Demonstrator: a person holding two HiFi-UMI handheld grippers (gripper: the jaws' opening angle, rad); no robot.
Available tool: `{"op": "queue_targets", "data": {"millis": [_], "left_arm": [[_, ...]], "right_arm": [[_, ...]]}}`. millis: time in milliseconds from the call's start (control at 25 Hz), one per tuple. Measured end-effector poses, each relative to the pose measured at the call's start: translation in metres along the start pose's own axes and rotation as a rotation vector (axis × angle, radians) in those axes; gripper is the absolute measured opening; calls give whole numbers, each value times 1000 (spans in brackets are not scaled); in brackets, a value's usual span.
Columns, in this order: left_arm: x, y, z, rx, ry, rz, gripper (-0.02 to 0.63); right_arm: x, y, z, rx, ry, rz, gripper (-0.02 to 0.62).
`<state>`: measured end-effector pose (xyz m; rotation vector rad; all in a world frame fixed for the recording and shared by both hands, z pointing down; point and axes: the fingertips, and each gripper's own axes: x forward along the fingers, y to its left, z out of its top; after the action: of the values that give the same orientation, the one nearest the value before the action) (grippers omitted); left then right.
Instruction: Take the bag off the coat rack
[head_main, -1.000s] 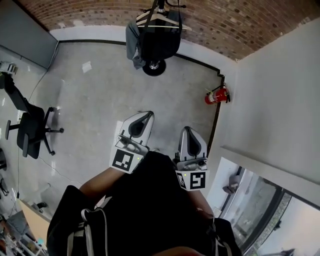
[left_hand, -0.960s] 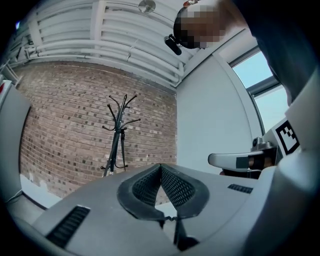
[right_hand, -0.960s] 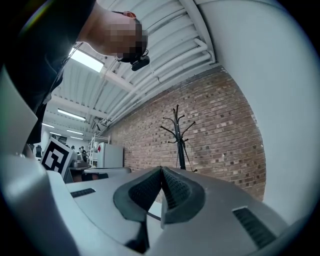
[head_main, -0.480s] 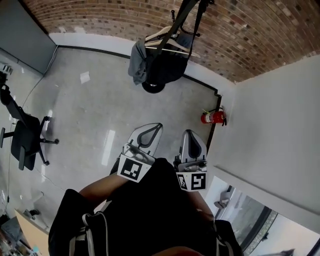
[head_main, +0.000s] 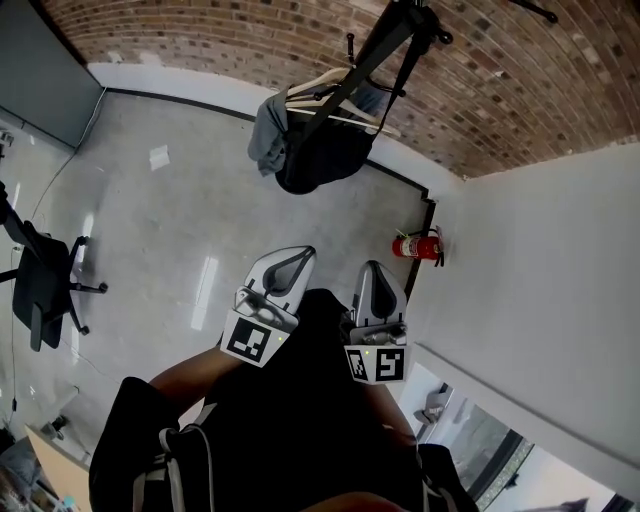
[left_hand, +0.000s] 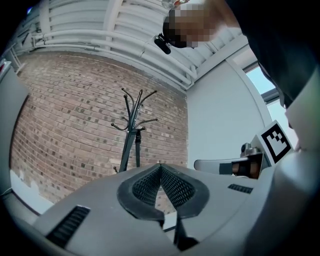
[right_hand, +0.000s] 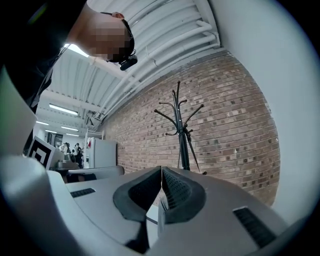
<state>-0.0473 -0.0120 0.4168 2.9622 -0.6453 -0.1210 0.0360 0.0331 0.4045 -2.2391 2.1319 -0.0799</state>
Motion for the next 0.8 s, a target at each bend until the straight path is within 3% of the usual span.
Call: {"op": "queue_targets", "data": {"millis": [400,640,800], "left_arm": [[75,22,-7,-34,24,124,20],[118,26,-2,30,13,154,20],[140,34,-3,28,-1,178,20]], "right_arm": [[61,-66,21,28,-61,60,21],[85,-110,24,54,-66,88,23],[101,-130,19,43,-61,108,23]]}}
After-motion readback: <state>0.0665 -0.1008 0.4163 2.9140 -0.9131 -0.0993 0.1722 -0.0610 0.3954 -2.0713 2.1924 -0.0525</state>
